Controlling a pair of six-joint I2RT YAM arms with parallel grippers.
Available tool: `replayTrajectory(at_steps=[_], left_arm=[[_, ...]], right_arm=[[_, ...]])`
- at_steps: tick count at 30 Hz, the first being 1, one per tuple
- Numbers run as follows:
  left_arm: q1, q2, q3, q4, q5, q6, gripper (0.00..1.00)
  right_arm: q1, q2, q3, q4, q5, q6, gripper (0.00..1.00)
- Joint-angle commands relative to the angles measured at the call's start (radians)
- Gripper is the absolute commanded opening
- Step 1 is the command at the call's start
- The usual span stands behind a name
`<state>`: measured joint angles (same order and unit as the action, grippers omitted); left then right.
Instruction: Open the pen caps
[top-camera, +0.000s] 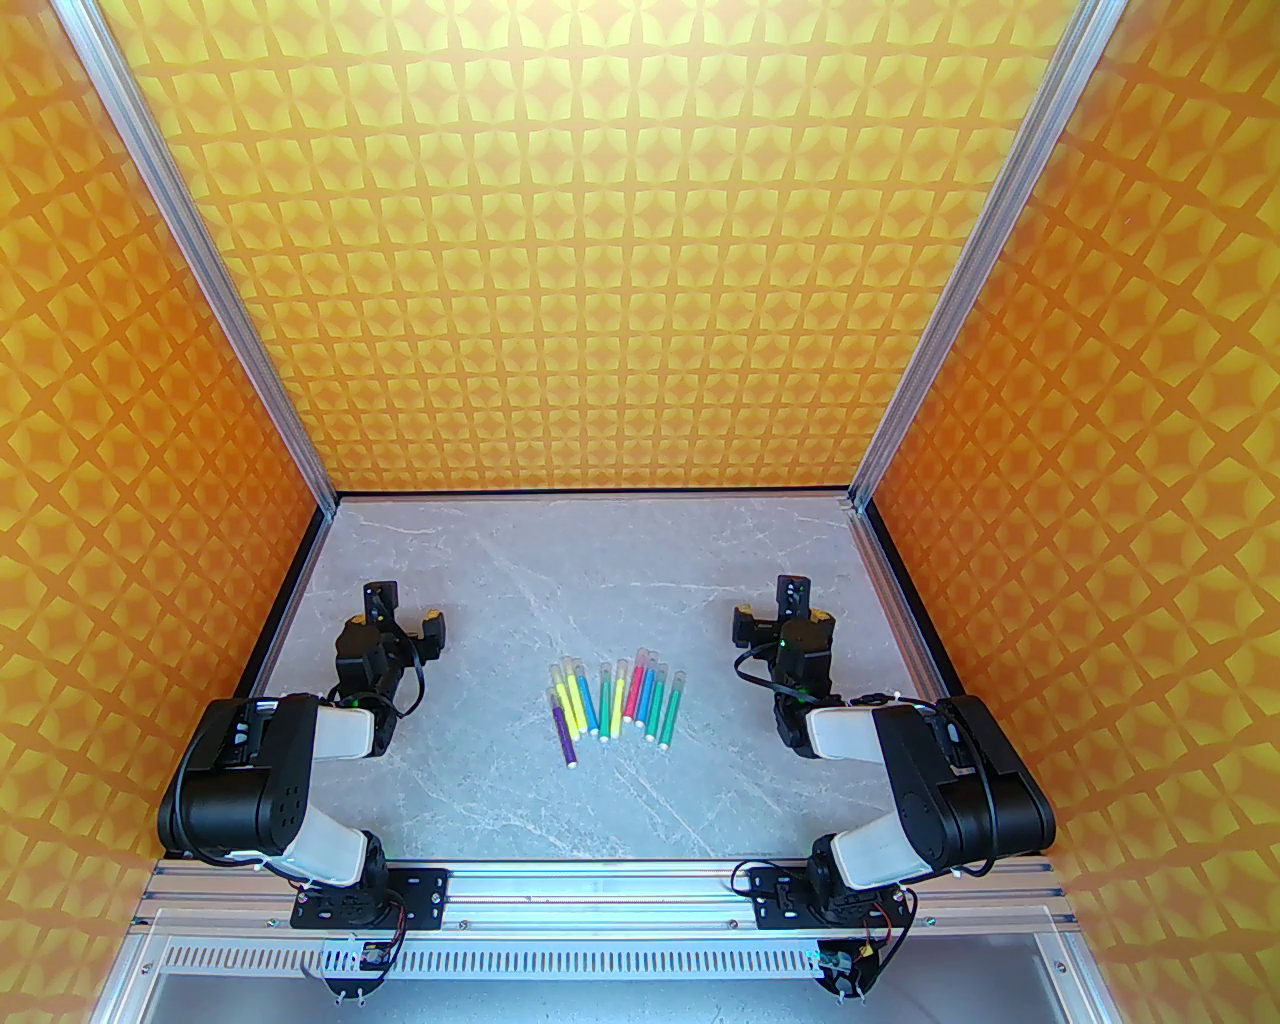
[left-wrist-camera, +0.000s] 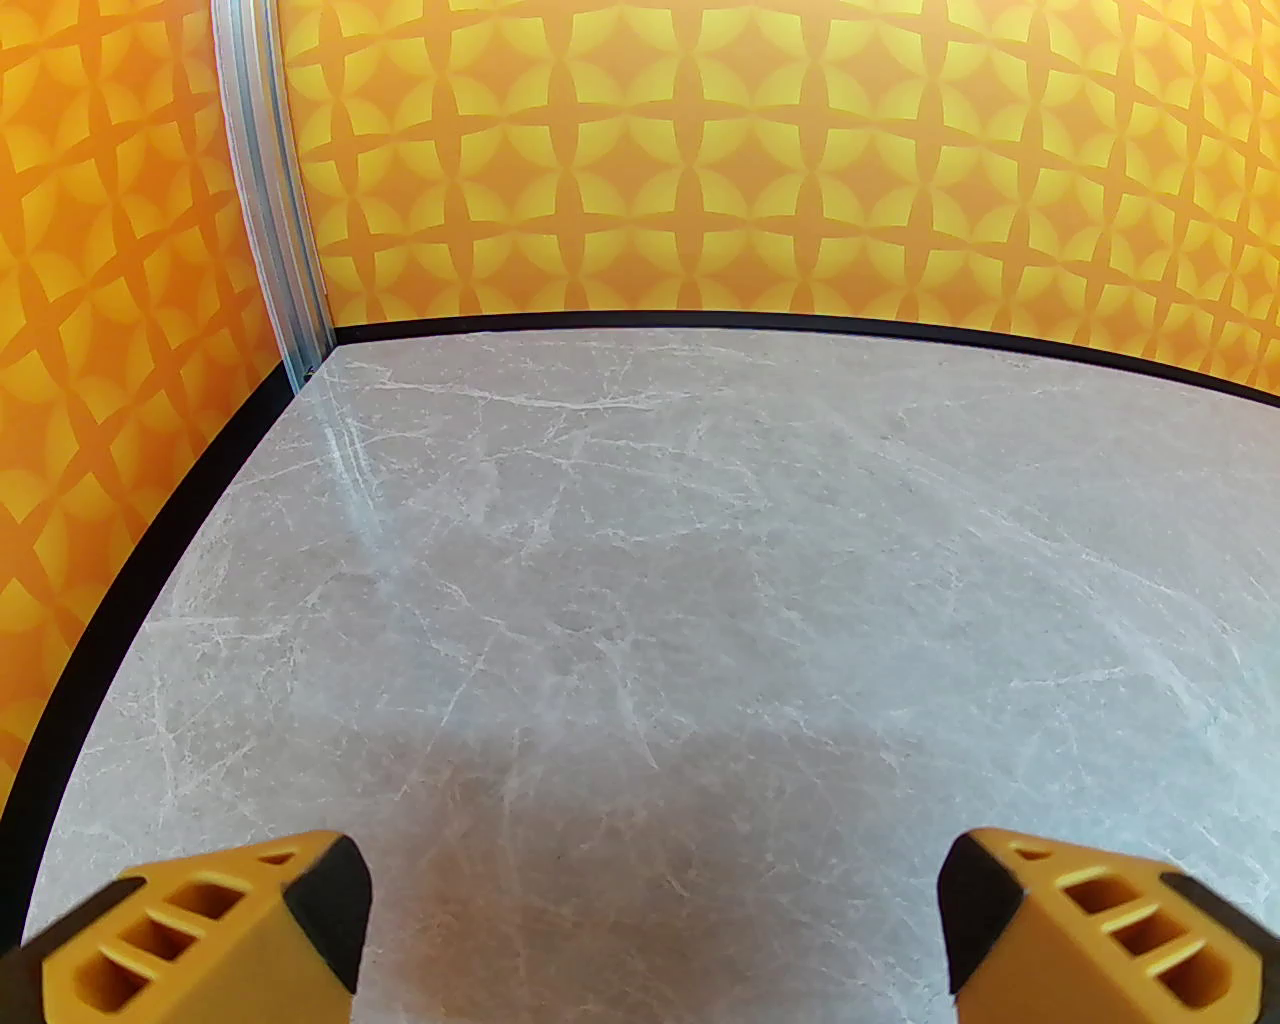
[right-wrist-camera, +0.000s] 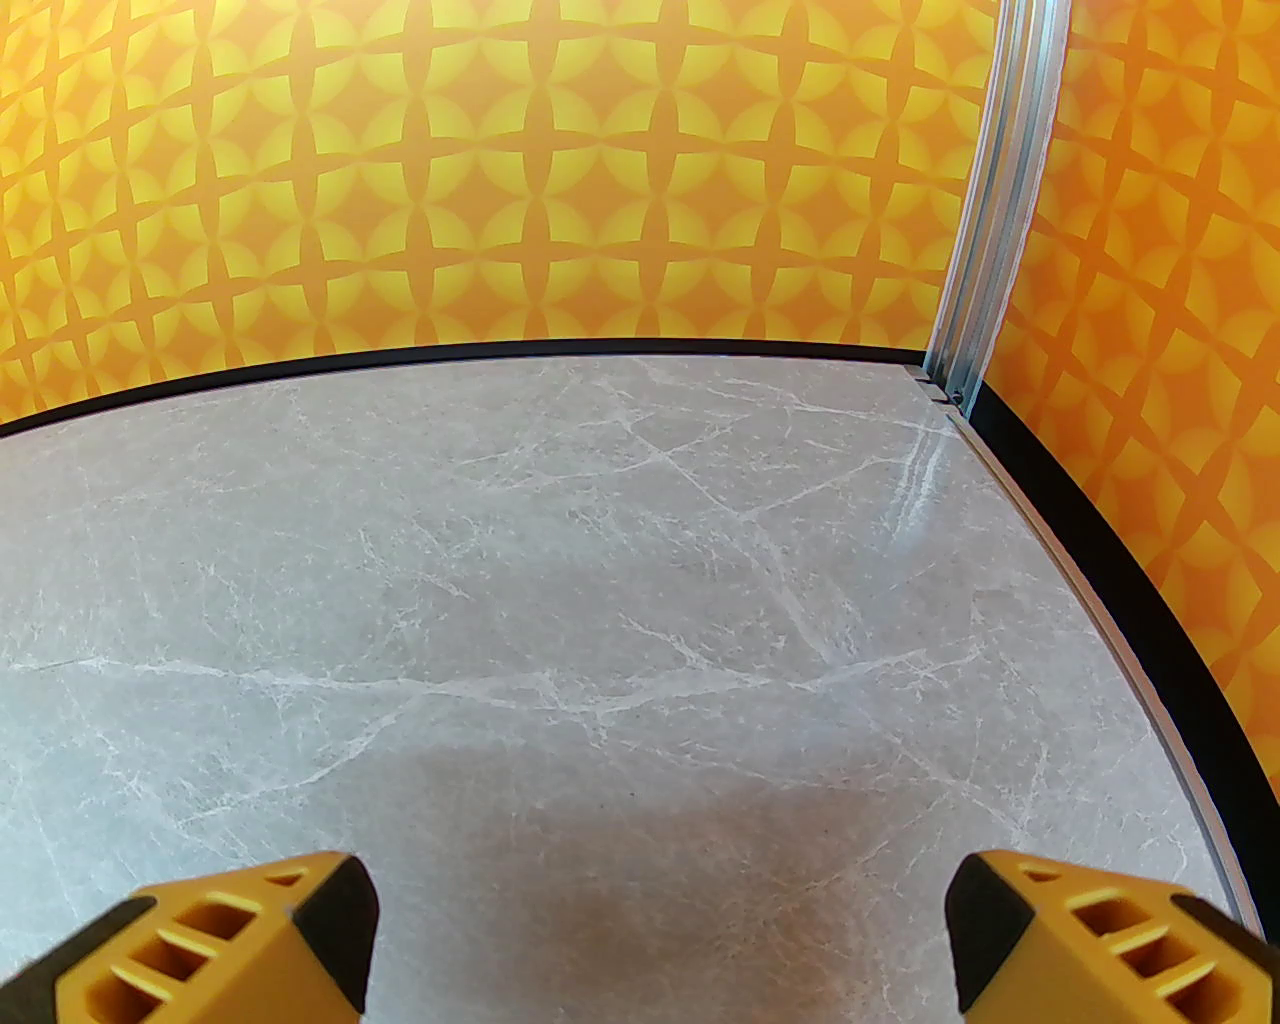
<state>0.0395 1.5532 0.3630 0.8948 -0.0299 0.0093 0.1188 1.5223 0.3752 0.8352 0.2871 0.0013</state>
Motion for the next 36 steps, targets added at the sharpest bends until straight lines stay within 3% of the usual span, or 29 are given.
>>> replayTrajectory(at_steps=[1,30,36], left_arm=[[0.008,-0.003,0.021,-0.010,0.016,0.015,0.99],[0.008,-0.002,0.020,-0.009,0.016,0.015,0.99],[0.007,-0.027,0.033,-0.052,0.015,0.016,0.99]], right_arm=[[-0.004,-0.003,0.004,0.030,-0.009,-0.010,0.98],[-0.004,-0.004,0.005,0.029,0.010,-0.008,0.98],[-0.004,-0.032,0.031,-0.040,0.010,-0.004,0.99]])
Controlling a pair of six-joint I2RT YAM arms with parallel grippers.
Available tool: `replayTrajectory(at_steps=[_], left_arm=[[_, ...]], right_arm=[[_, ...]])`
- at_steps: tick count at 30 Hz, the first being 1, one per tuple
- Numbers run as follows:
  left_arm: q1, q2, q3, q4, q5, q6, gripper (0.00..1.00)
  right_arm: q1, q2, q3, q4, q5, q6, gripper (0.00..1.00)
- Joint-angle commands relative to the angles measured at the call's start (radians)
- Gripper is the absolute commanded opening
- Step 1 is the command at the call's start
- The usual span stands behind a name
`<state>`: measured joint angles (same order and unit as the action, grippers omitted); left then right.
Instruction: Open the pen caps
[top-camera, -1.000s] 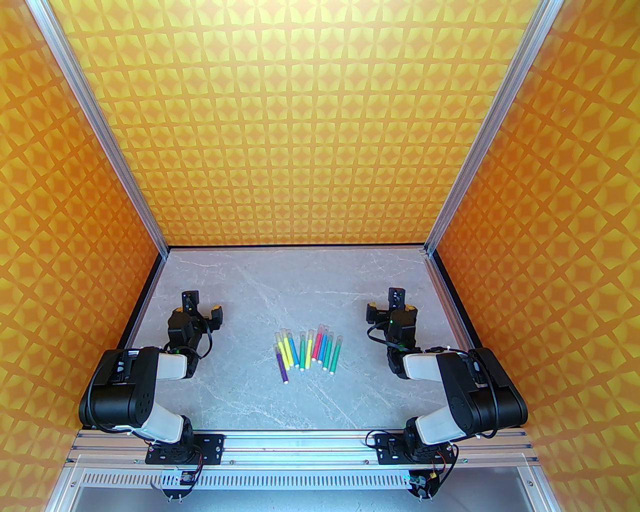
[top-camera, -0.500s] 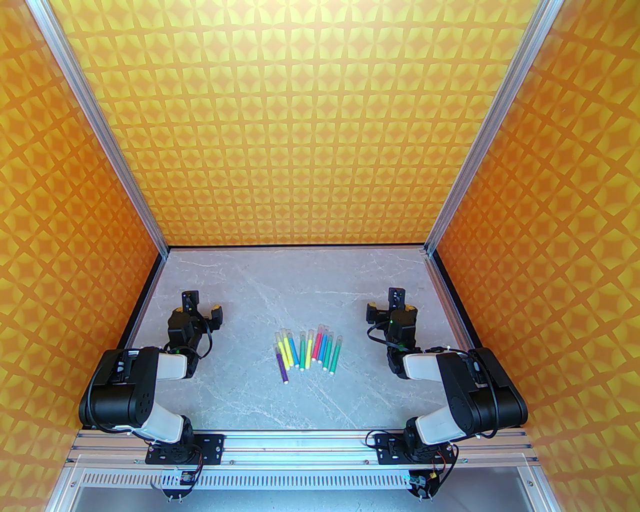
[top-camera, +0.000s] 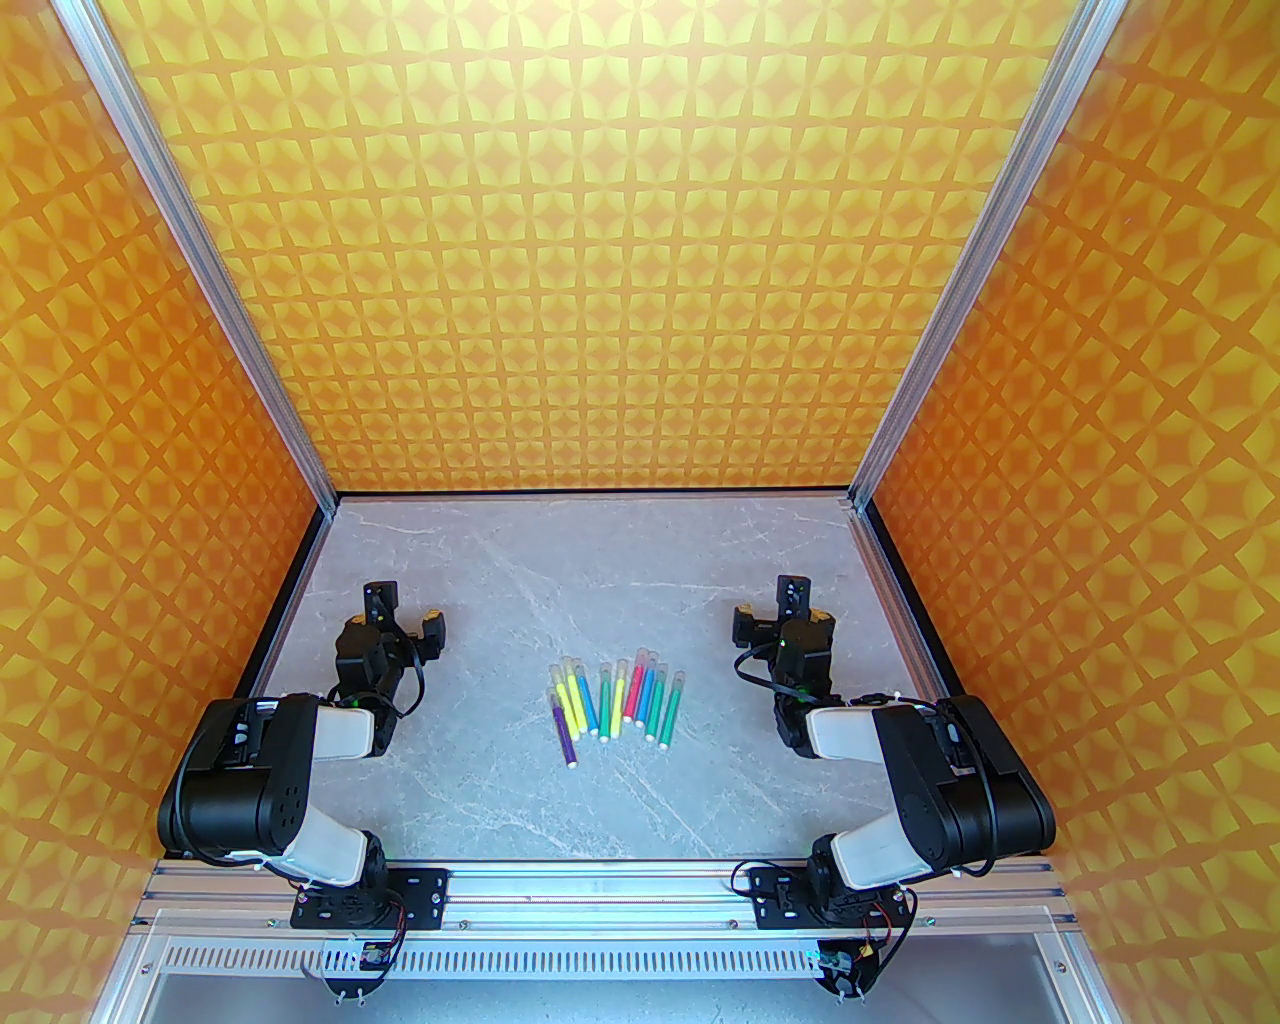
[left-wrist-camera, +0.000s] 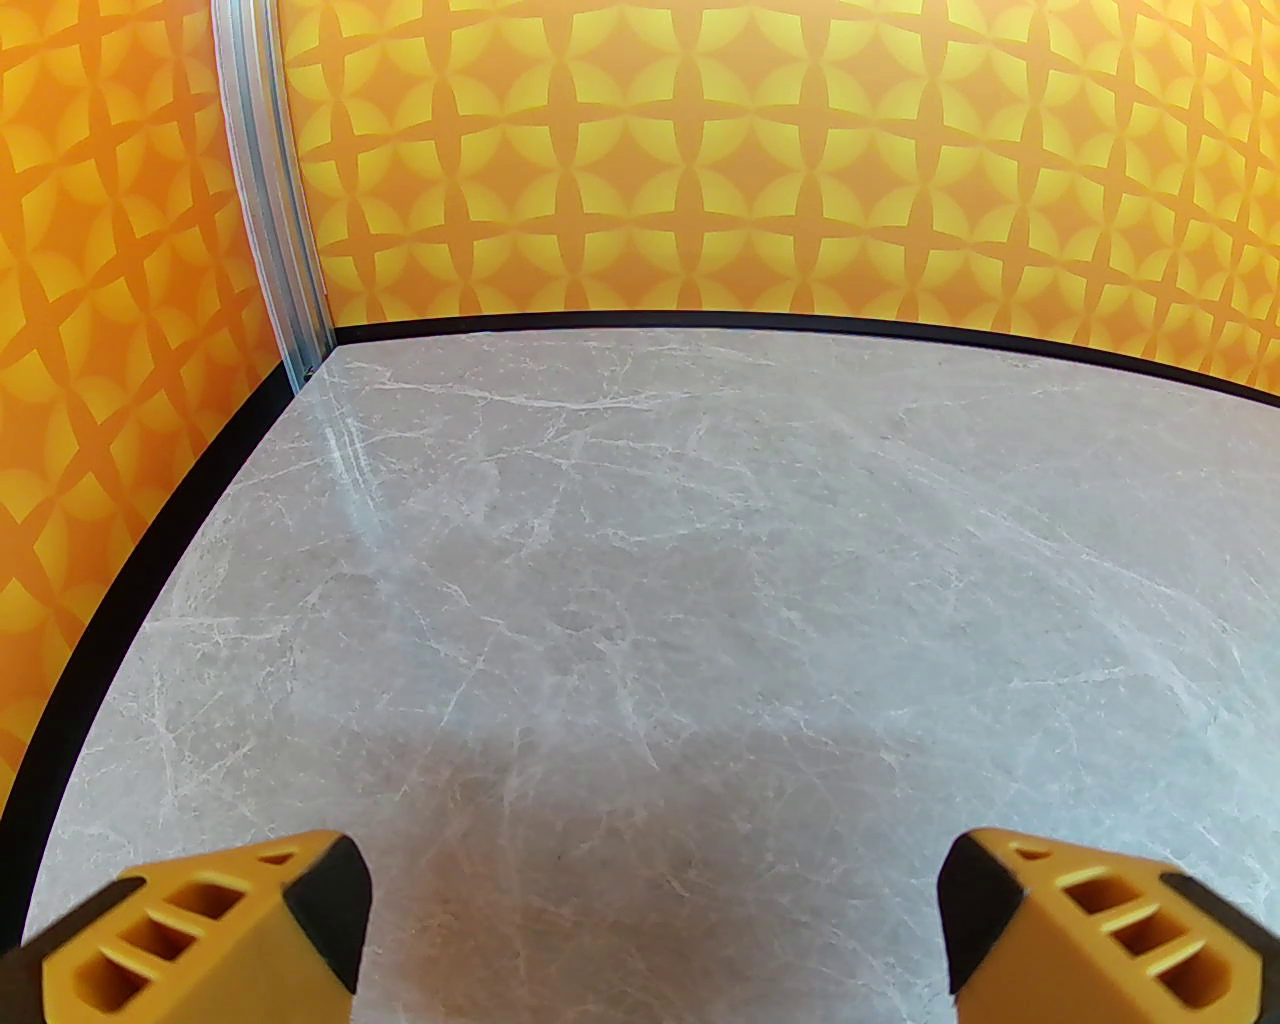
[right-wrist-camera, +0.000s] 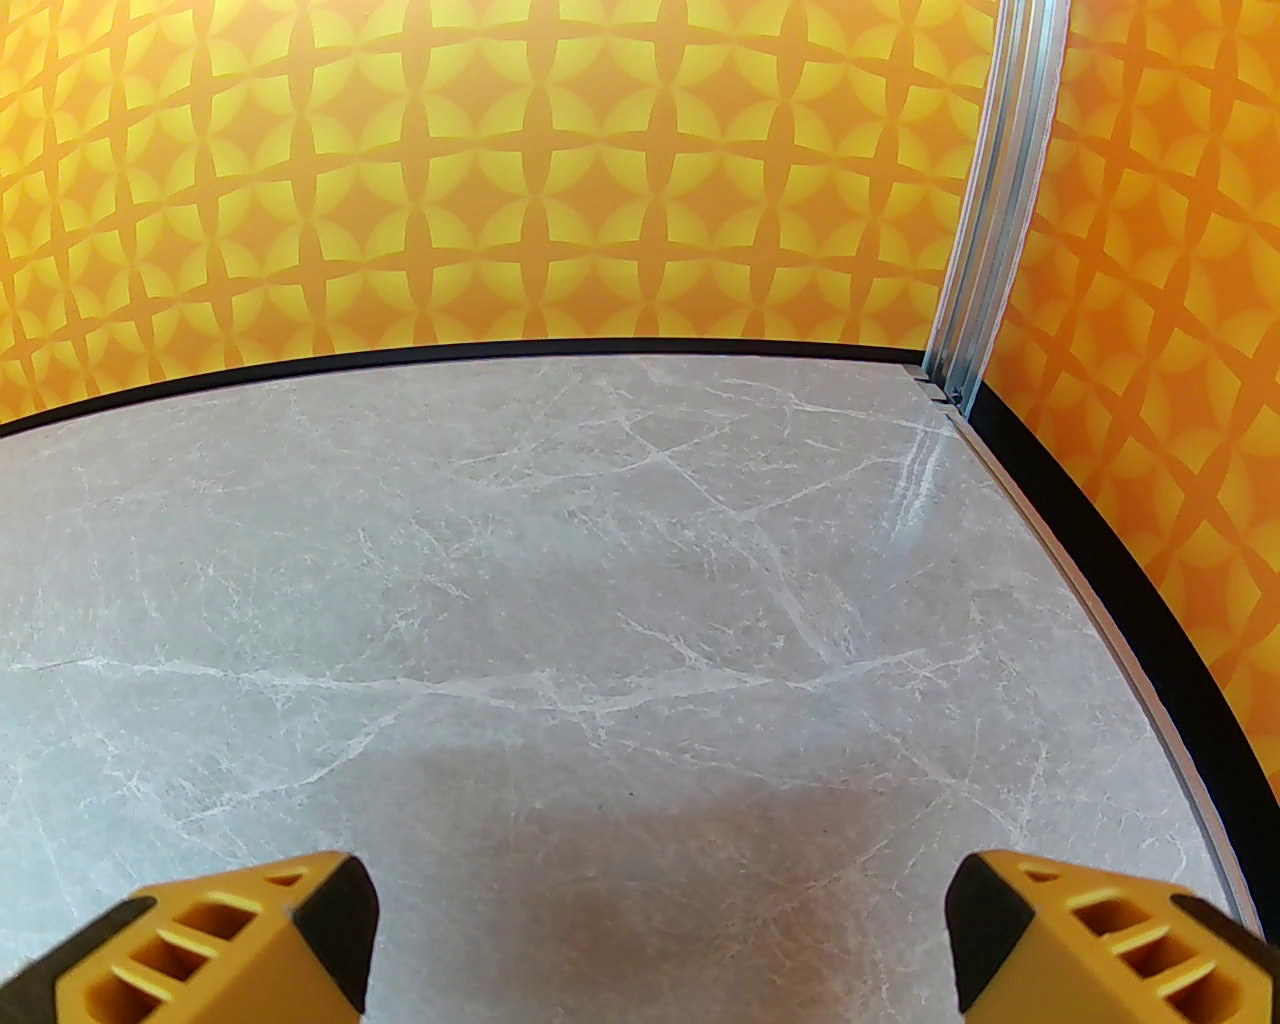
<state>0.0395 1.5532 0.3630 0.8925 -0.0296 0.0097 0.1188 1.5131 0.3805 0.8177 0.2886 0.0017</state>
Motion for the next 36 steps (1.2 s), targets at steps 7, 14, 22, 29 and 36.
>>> replayTrajectory(at_steps=[7,14,22,29,36], left_arm=[[0.005,-0.203,0.094,-0.326,-0.020,-0.019,0.99],[-0.035,-0.358,0.178,-0.561,-0.020,-0.034,0.99],[-0.134,-0.394,0.323,-0.848,-0.021,-0.047,0.99],[-0.269,-0.405,0.353,-0.941,-0.020,-0.024,0.99],[-0.341,-0.398,0.365,-0.967,-0.020,-0.004,0.99]], right_arm=[[-0.004,-0.141,0.179,-0.415,0.039,0.036,0.98],[0.015,-0.132,0.487,-1.025,-0.011,0.184,0.92],[0.151,-0.153,0.603,-1.372,-0.088,0.329,0.87],[0.311,-0.142,0.586,-1.507,-0.112,0.419,0.82],[0.458,-0.110,0.562,-1.534,-0.143,0.531,0.74]])
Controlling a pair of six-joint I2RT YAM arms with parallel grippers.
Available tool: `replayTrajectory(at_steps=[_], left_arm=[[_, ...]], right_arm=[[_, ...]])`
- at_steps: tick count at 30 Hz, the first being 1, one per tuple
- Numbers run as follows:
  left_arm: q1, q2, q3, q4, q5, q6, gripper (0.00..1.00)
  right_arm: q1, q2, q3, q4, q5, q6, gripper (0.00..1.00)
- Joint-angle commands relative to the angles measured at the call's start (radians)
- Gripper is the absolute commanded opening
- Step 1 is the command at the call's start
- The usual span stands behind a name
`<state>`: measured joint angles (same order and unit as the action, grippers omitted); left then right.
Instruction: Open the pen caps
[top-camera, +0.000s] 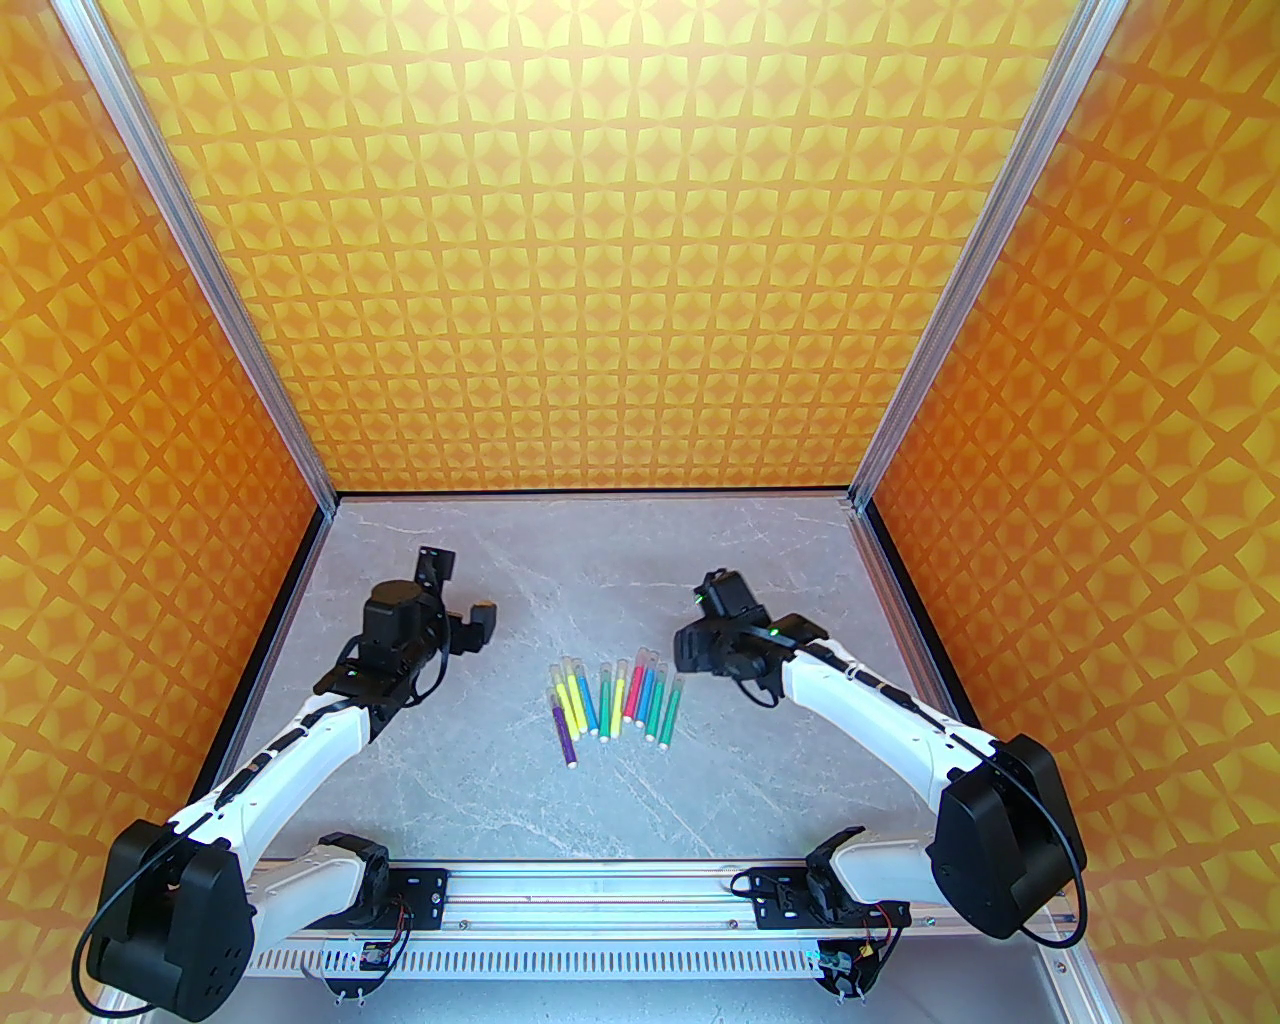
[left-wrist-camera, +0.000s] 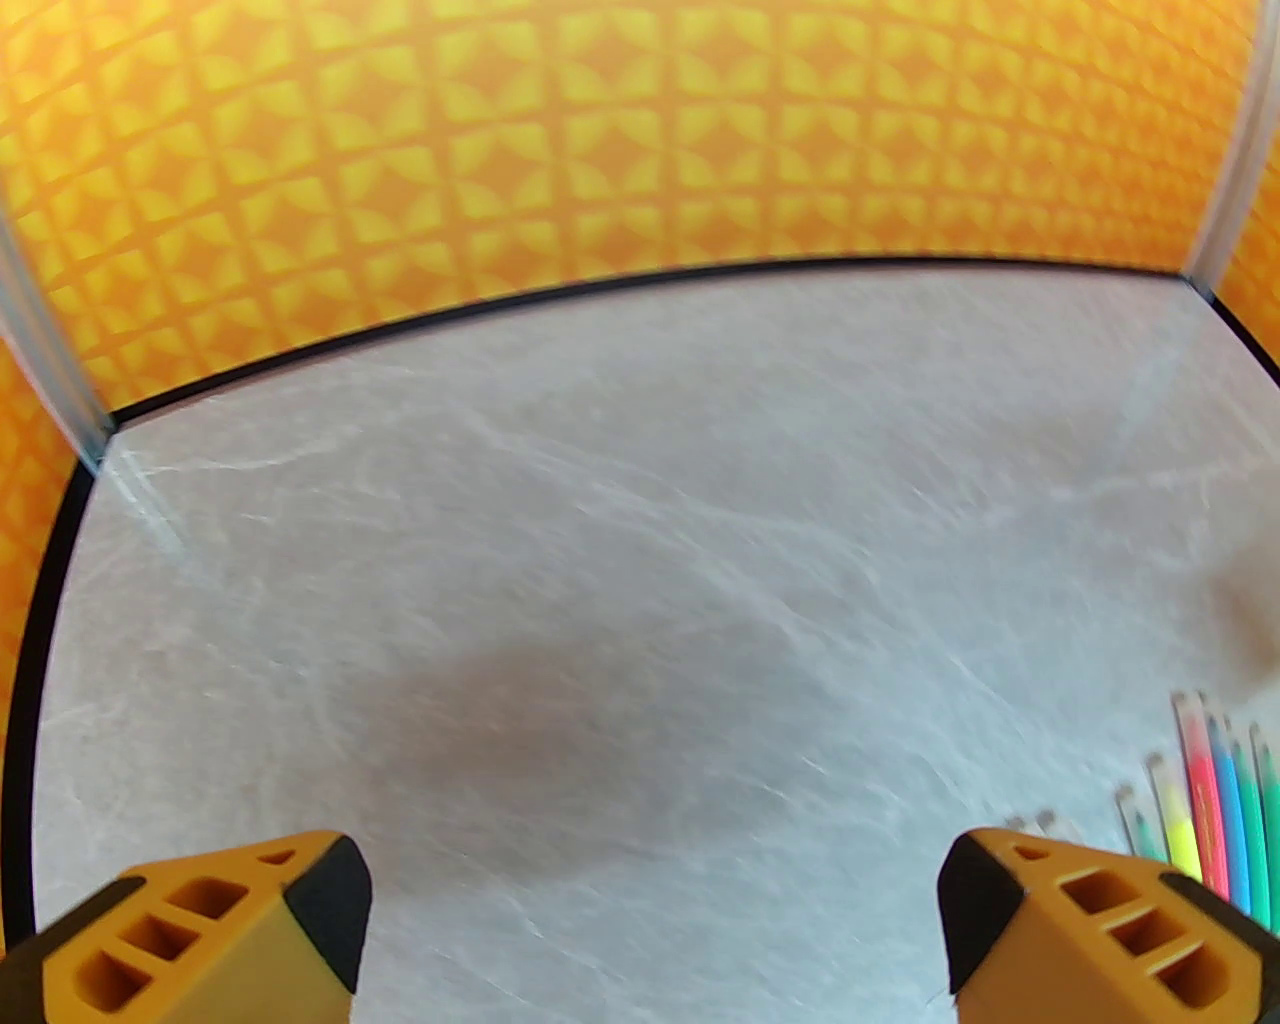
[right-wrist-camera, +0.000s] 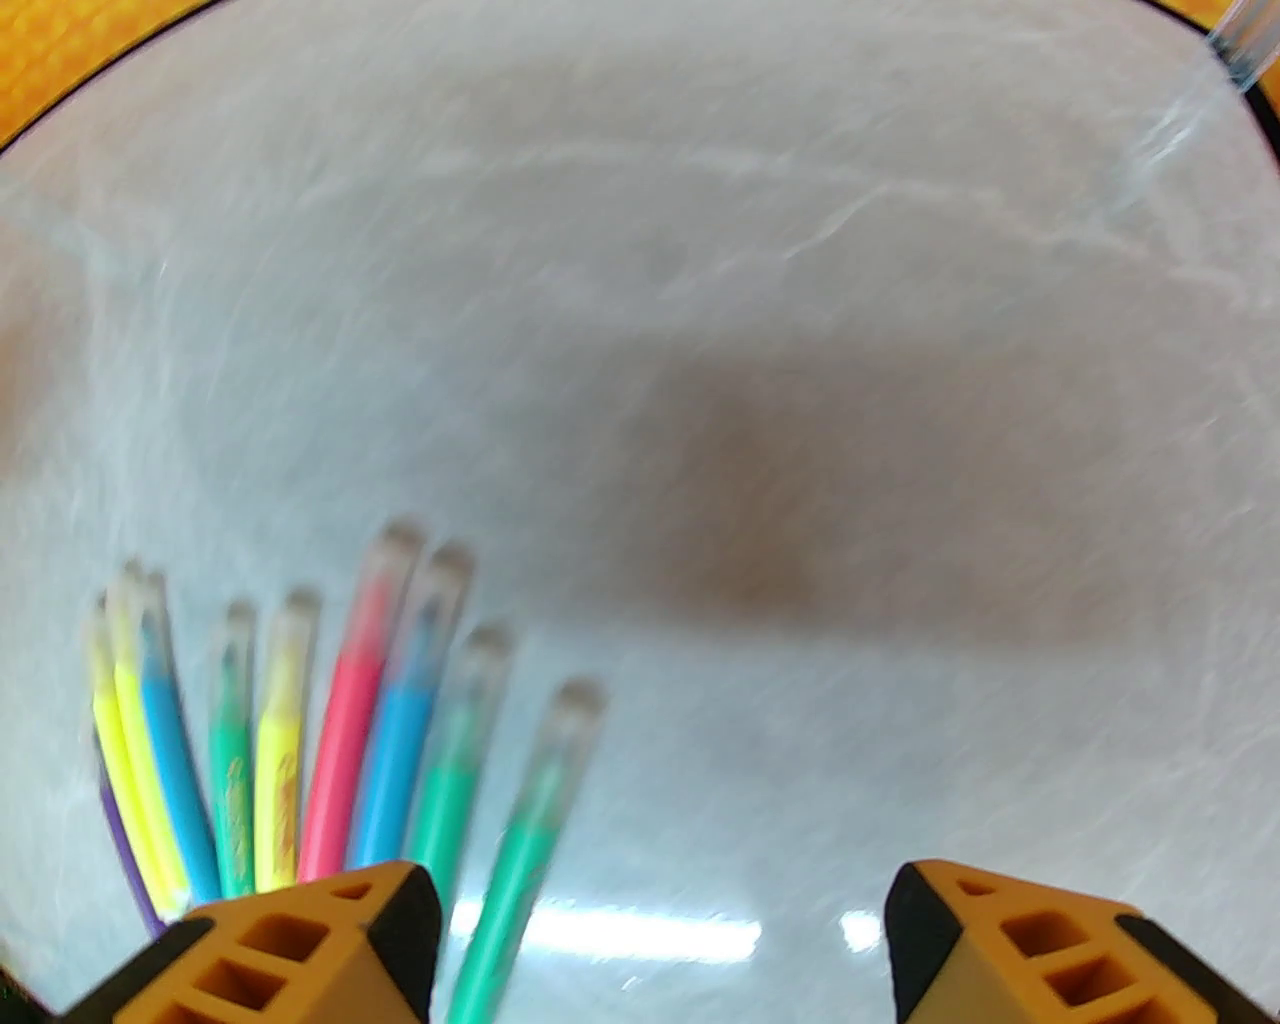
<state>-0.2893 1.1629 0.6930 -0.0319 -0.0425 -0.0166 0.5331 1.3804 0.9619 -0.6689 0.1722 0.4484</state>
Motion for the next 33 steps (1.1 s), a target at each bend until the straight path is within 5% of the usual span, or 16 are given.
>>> replayTrajectory(at_steps=[1,13,33], left_arm=[[-0.017,-0.009,0.038,-0.046,-0.006,0.023,0.99],[-0.041,-0.089,0.038,-0.047,-0.007,0.021,0.99],[-0.046,-0.068,0.026,-0.019,-0.005,0.027,0.99]], right_arm=[[0.056,0.029,-0.024,-0.049,-0.028,0.100,0.73],[0.094,0.077,-0.128,0.018,-0.101,0.221,0.47],[0.096,0.149,-0.145,0.123,-0.206,0.259,0.40]])
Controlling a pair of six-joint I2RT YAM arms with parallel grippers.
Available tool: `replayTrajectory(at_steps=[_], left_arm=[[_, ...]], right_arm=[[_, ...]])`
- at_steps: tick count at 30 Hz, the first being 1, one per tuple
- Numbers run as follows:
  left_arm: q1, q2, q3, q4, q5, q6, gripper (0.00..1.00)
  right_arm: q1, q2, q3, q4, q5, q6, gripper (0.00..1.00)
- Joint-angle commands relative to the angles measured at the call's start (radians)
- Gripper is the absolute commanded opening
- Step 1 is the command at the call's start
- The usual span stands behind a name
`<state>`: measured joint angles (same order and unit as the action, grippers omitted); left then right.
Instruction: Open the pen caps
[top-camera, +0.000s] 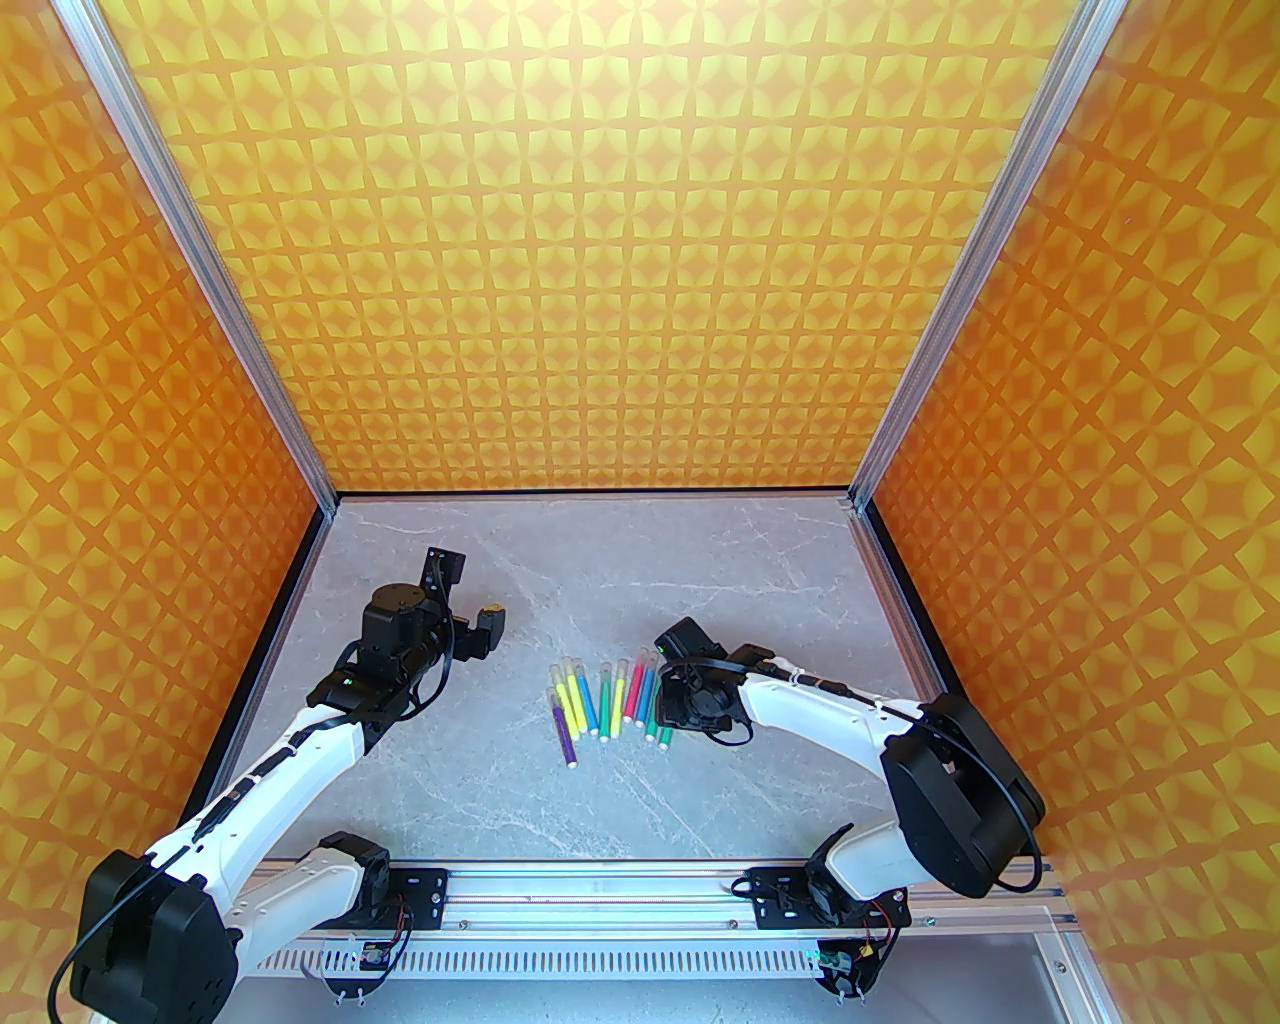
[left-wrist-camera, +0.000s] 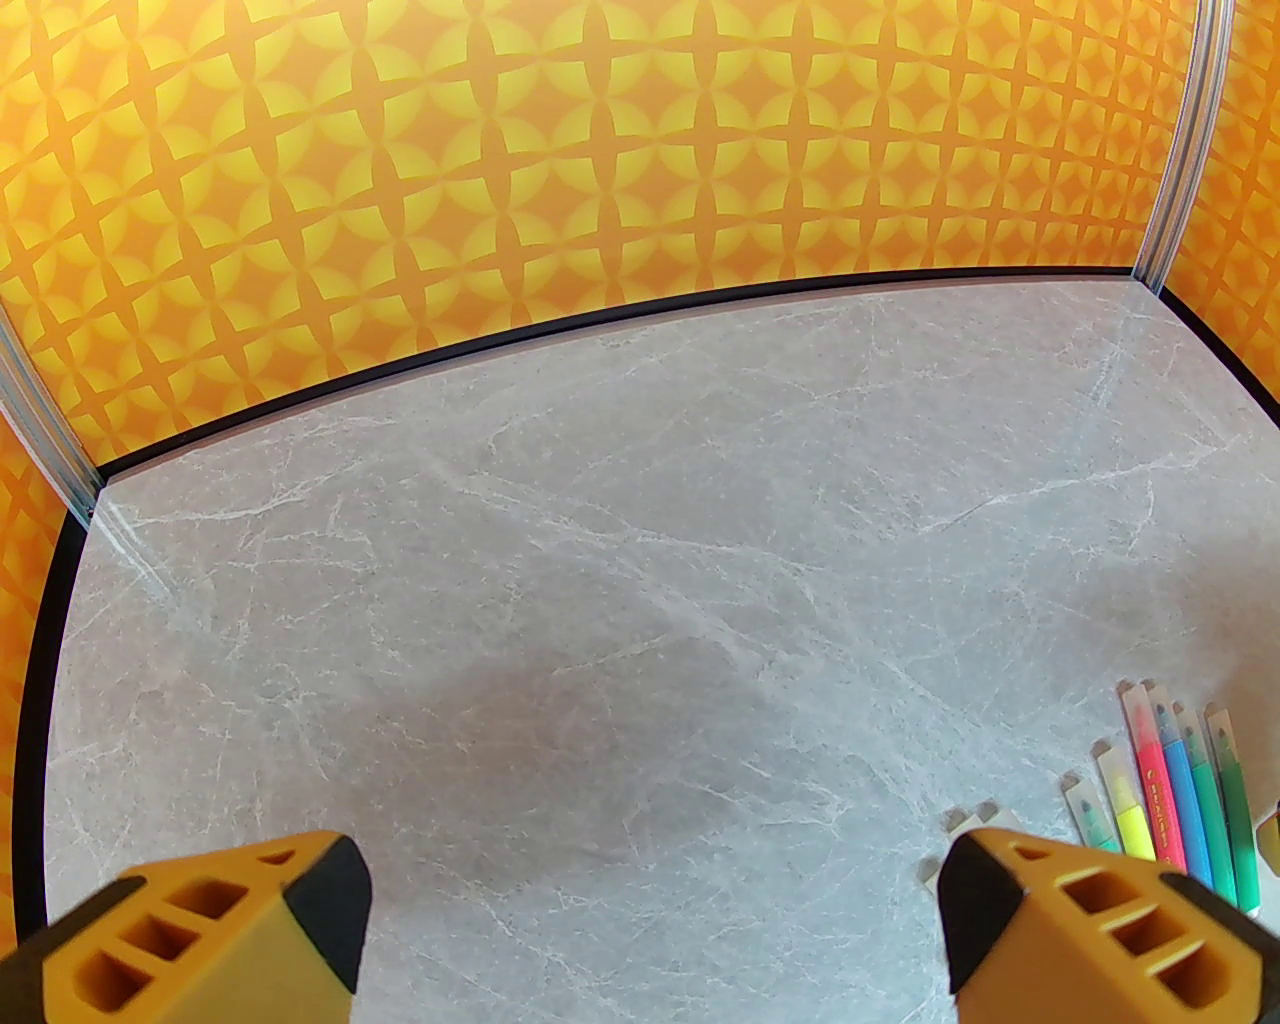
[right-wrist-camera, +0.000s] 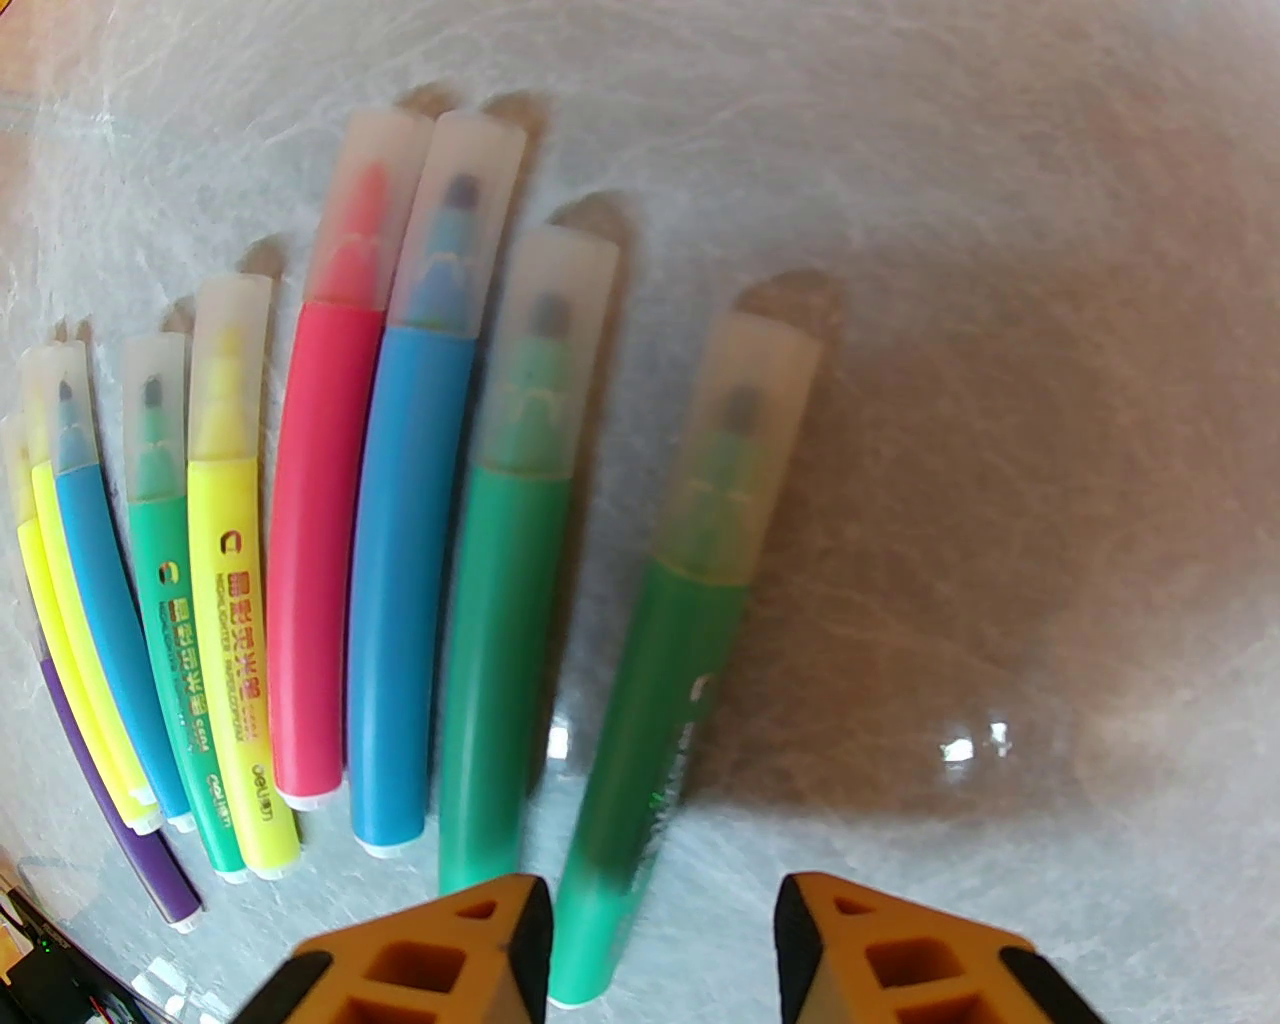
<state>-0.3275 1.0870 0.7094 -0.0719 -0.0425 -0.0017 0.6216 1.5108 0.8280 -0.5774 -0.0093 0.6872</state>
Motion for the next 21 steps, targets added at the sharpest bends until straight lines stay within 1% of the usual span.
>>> replayTrajectory(at_steps=[1,12,15,17,21], left_arm=[[-0.009,0.008,0.010,0.023,-0.005,0.012,0.99],[-0.014,0.003,0.009,0.021,-0.003,0.014,0.99],[-0.017,-0.001,0.002,0.024,-0.003,0.016,0.99],[-0.019,-0.001,0.000,0.027,-0.003,0.015,0.99],[-0.022,-0.002,0.002,0.034,-0.002,0.018,0.99]], right_arm=[[0.007,0.023,-0.010,0.033,-0.024,0.019,0.40],[0.008,0.091,0.012,-0.018,0.003,-0.016,0.34],[0.006,0.116,0.028,-0.048,0.021,-0.034,0.32],[0.007,0.133,0.044,-0.069,0.033,-0.051,0.29],[0.000,0.172,0.086,-0.123,0.061,-0.087,0.27]])
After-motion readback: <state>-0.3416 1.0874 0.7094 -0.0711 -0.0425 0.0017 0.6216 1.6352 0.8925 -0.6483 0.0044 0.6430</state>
